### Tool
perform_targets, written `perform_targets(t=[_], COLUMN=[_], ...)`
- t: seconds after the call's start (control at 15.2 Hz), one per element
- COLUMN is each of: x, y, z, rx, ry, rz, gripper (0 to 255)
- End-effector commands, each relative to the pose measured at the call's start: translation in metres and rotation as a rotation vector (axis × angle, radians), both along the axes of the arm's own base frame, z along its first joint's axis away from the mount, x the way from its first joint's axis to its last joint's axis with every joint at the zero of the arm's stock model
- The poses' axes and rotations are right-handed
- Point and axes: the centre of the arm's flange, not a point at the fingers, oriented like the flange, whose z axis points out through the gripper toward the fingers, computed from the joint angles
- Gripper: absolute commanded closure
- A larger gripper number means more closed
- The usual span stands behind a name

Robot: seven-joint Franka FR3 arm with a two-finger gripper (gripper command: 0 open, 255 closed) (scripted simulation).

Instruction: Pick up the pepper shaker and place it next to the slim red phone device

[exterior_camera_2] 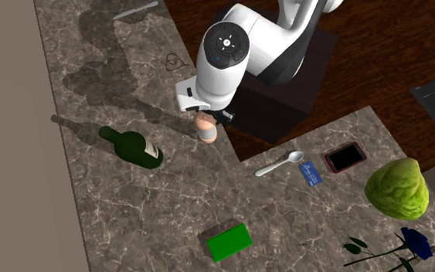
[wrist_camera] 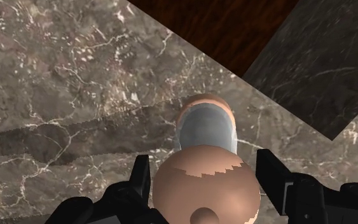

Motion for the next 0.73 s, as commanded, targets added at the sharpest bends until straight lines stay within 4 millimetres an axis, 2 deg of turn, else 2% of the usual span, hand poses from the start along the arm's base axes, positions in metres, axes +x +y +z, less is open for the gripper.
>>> perform_targets(t=[0.0, 0.2, 0.66], x=[0.000, 0.000, 0.000], y=[0.000, 0.000, 0.000], z=[0.000, -0.001, 0.036], rx=[0.000, 0.000, 0.000], ry=[0.001, 0.001, 0.001], rz=[0.000, 0.000, 0.000], gripper=[255, 255, 255])
